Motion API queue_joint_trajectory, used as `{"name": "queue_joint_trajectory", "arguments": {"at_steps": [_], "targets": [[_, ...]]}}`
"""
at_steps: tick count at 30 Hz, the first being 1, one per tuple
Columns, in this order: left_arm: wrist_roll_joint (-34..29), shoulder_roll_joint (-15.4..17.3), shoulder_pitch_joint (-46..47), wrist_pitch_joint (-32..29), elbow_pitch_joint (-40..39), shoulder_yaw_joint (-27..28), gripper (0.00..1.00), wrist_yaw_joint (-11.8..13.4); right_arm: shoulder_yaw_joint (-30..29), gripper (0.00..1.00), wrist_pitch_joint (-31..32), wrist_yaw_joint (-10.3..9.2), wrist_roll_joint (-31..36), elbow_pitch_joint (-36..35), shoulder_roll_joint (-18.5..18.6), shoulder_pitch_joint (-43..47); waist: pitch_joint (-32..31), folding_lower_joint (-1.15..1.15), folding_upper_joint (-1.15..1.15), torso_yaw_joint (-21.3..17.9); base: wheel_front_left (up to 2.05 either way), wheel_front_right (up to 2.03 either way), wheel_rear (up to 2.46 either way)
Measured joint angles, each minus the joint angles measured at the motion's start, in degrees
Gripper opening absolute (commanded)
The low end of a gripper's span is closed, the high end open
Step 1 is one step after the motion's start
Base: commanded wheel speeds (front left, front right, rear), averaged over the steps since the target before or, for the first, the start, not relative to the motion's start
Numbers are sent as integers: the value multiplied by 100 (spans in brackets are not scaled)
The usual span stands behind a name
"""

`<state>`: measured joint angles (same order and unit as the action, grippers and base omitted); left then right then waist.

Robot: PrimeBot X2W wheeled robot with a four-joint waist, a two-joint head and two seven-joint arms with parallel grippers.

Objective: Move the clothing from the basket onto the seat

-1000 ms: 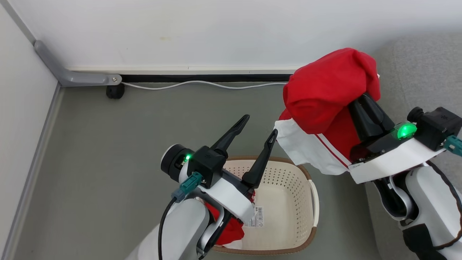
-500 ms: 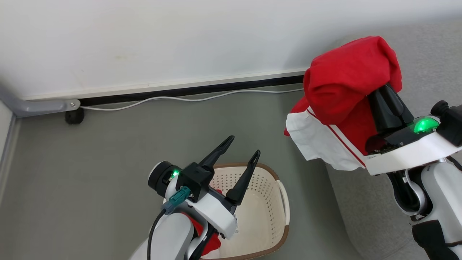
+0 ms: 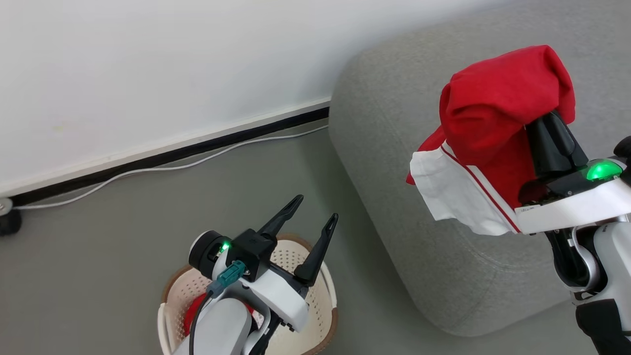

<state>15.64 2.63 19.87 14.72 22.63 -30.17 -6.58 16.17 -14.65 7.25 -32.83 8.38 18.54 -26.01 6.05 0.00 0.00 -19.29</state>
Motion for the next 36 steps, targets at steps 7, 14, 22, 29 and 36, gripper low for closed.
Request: {"name": "queue_joint_trajectory", "arguments": {"at_steps": [7, 14, 22, 29, 36], "targets": [[8, -2, -44, 0, -5, 36, 100, -43, -43, 0, 0, 0, -44, -1, 18, 16, -70, 0, 0, -666, 0, 0, 0], [10, -10, -71, 0, -35, -41, 100, -48, -286, 0, 0, 0, -43, -70, 233, 166, -28, 0, 0, -1064, 0, 0, 0], [-4, 13, 194, 0, -37, -382, 100, -21, -1027, 0, 0, 0, -48, -86, 533, 157, 493, 0, 0, -1053, 0, 0, 0], [-65, 25, 904, 0, 19, -940, 100, 135, -1582, 0, -1, 0, -140, 297, 906, -661, 1232, 0, 0, -908, 0, 0, 0], [-32, 46, 1632, 0, 89, -1568, 100, 385, -1861, 0, -2, 0, -212, 817, 1343, -1521, 2080, 0, 0, -647, 0, 0, 0]]}}
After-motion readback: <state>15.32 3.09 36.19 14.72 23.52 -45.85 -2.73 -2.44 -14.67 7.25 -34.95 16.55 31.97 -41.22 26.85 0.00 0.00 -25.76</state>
